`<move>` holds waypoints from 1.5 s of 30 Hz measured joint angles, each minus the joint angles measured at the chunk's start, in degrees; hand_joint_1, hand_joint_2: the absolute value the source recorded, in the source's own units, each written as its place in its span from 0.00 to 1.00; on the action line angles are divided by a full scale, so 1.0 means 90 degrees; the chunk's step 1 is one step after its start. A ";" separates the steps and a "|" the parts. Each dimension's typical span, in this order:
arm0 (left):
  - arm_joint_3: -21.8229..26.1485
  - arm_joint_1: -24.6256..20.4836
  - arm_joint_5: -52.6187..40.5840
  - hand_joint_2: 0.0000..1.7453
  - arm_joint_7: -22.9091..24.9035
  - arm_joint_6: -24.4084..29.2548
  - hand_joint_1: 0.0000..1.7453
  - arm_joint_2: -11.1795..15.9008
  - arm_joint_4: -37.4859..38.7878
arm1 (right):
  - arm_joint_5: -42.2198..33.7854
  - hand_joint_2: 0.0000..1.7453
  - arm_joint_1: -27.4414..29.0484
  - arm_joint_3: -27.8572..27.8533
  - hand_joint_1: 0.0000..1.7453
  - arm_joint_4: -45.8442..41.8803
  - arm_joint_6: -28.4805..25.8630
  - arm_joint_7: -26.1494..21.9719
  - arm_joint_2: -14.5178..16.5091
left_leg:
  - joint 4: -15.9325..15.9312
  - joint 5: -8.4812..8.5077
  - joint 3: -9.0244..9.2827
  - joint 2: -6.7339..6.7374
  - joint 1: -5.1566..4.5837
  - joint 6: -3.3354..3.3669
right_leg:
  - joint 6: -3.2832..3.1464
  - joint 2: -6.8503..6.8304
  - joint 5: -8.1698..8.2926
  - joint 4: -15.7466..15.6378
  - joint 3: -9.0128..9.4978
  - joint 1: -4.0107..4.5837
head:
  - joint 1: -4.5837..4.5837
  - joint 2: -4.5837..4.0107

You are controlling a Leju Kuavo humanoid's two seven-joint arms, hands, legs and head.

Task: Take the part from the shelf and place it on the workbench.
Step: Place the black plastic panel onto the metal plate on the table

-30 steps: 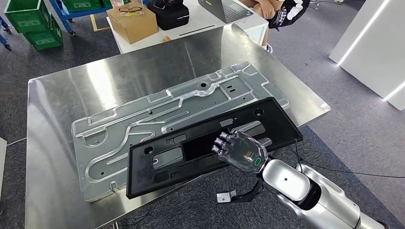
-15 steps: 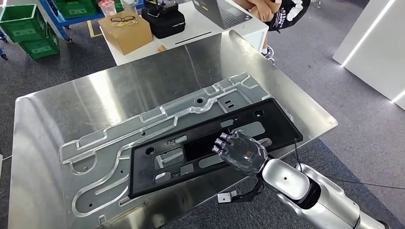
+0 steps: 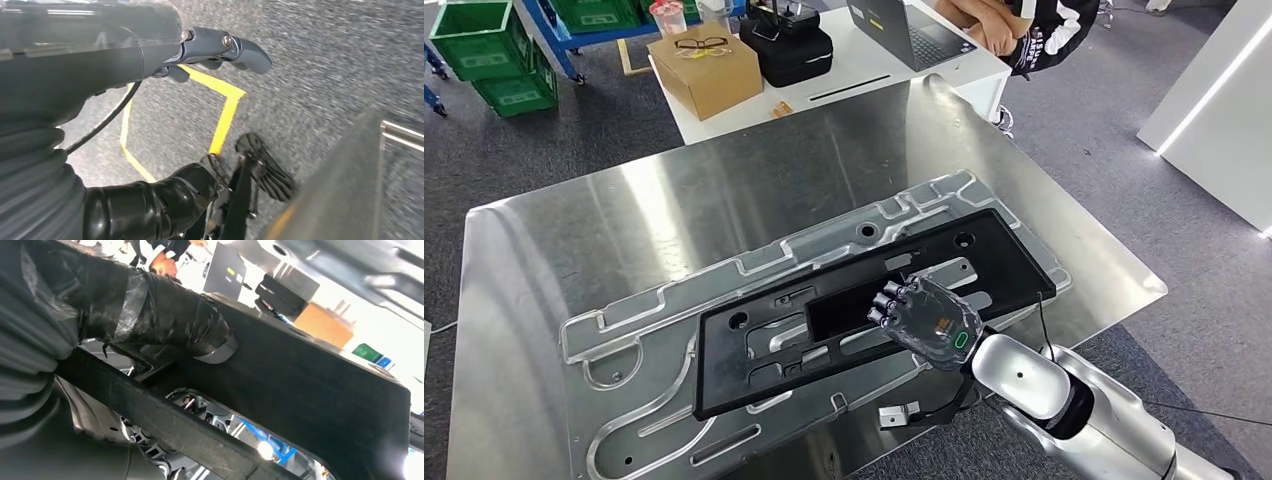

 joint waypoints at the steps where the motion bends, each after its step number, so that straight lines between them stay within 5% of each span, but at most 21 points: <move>1: 0.0000 -0.0003 0.0008 1.00 -0.0019 -0.0013 0.00 0.0001 0.0000 | -0.0005 1.00 -0.0002 0.0002 1.00 -0.0001 0.0010 0.0000 -0.0002 | 0.0022 -0.0026 0.0009 -0.0011 -0.0010 -0.0033 | -0.0030 0.0004 0.0130 -0.0259 0.0070 0.0010 | -0.0002 0.0000; 6: 0.0001 -0.0008 0.0022 1.00 -0.0106 -0.0029 0.00 0.0034 0.0001 | -0.0079 1.00 -0.0003 0.0041 1.00 -0.0002 0.0100 -0.0024 -0.0044 | 0.0020 -0.0082 -0.0001 -0.0004 -0.0041 0.0090 | -0.0116 0.0045 0.0190 -0.0432 0.0106 0.0035 | -0.0009 0.0001; 18: 0.0001 0.0000 0.0013 1.00 -0.0169 -0.0009 0.00 0.0058 -0.0001 | -0.0227 1.00 -0.0005 0.0120 1.00 -0.0004 0.0146 -0.0046 -0.0159 | -0.0038 -0.0034 0.0043 -0.0009 -0.0022 -0.0118 | -0.0193 0.0042 0.0170 -0.0419 0.0096 0.0058 | -0.0008 -0.0001; 31: -0.0001 0.0020 -0.0043 1.00 -0.0217 0.0001 0.00 0.0058 -0.0001 | -0.0247 1.00 -0.0015 0.0173 1.00 -0.0004 0.0211 -0.0046 -0.0161 | -0.0035 -0.0046 0.0030 -0.0014 -0.0028 -0.0131 | -0.0170 0.0039 0.0170 -0.0457 0.0112 0.0051 | -0.0008 0.0001; 35: -0.0005 0.0023 -0.0098 1.00 -0.0219 0.0010 0.00 0.0058 0.0000 | -0.0275 0.00 -0.0062 0.0186 0.00 -0.0004 0.0231 -0.0046 -0.0158 | -0.0032 -0.0047 0.0028 -0.0014 -0.0029 -0.0130 | -0.0166 0.0039 0.0173 -0.0462 0.0115 0.0049 | -0.0008 -0.0001; 37: -0.0018 0.0024 -0.0174 1.00 -0.0189 0.0047 0.00 0.0058 -0.0001 | -0.0293 0.00 -0.0106 0.0200 0.00 -0.0004 0.0240 -0.0049 -0.0158 | -0.0031 -0.0047 0.0029 -0.0015 -0.0029 -0.0130 | -0.0165 0.0038 0.0173 -0.0463 0.0116 0.0049 | -0.0008 -0.0001; 41: -0.0034 0.0029 -0.0145 0.00 -0.0260 0.0038 0.00 0.0058 -0.0001 | -0.0331 0.00 -0.0154 0.0256 0.00 -0.0004 0.0256 -0.0053 -0.0158 | -0.0030 -0.0047 0.0029 -0.0017 -0.0029 -0.0129 | -0.0165 0.0036 0.0173 -0.0464 0.0117 0.0049 | -0.0008 0.0001; 45: -0.0034 0.0030 -0.0084 0.00 -0.0322 0.0002 0.00 0.0057 -0.0001 | -0.0344 0.00 -0.0174 0.0285 0.00 -0.0004 0.0256 -0.0053 -0.0158 | -0.0030 -0.0047 0.0029 -0.0017 -0.0029 -0.0130 | -0.0165 0.0036 0.0173 -0.0464 0.0117 0.0049 | -0.0008 0.0000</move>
